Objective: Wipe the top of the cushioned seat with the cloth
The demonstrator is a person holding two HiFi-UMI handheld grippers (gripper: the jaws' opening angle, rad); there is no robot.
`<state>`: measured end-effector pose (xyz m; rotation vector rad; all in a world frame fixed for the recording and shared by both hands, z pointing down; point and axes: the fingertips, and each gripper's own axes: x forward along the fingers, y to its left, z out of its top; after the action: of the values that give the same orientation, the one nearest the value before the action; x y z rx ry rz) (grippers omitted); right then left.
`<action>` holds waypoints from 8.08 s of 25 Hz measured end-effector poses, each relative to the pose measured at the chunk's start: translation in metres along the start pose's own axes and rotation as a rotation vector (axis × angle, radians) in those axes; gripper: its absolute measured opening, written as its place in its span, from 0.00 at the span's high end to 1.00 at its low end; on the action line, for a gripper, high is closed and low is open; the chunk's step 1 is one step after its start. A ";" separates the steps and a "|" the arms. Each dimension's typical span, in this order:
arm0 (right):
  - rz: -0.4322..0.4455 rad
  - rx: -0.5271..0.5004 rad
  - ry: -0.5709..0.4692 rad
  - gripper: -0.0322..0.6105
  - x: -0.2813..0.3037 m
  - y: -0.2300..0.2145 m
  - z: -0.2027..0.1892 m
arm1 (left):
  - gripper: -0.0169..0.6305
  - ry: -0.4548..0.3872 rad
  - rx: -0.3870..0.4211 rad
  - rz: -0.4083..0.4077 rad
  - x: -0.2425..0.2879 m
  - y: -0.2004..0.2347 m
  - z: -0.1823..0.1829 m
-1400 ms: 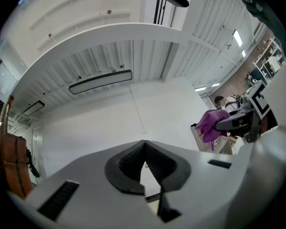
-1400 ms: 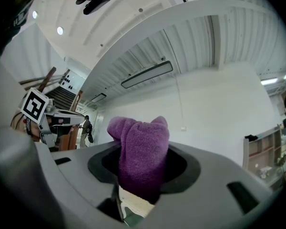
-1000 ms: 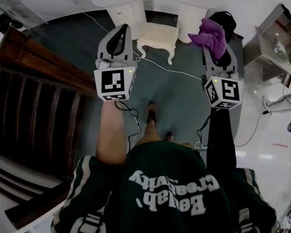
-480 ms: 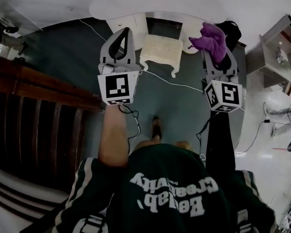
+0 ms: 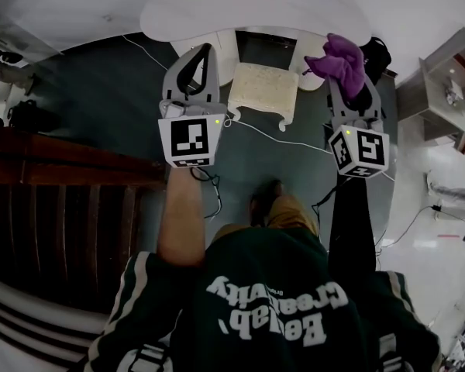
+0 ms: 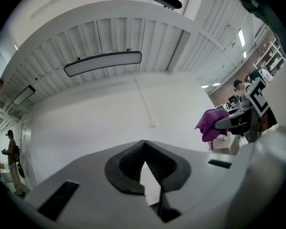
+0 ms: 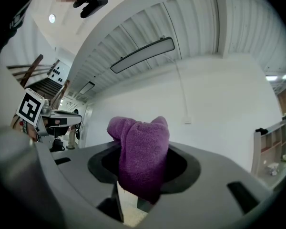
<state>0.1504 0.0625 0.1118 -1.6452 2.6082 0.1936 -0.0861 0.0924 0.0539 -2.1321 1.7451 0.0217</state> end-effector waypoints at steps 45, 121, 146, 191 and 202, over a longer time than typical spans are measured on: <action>0.025 -0.001 0.137 0.64 0.307 -0.033 -0.127 | 0.95 -0.001 -0.042 -0.163 0.286 0.076 -0.178; -0.003 -0.219 1.461 0.66 0.161 -0.147 -0.701 | 0.95 0.136 -0.180 -0.210 0.299 -0.002 -0.438; 0.450 0.011 1.006 0.66 0.272 0.161 -0.639 | 0.95 0.172 -0.181 -0.216 0.263 0.038 -0.451; 0.238 0.255 0.932 0.66 0.208 0.101 -0.614 | 0.95 0.209 -0.121 -0.243 0.245 0.008 -0.453; 0.379 0.280 1.214 0.66 0.219 0.216 -0.686 | 0.95 0.242 -0.154 -0.187 0.222 0.049 -0.465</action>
<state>-0.1234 -0.1335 0.7841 -1.3240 3.4009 -1.5378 -0.1873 -0.2639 0.4153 -2.4924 1.7116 -0.1635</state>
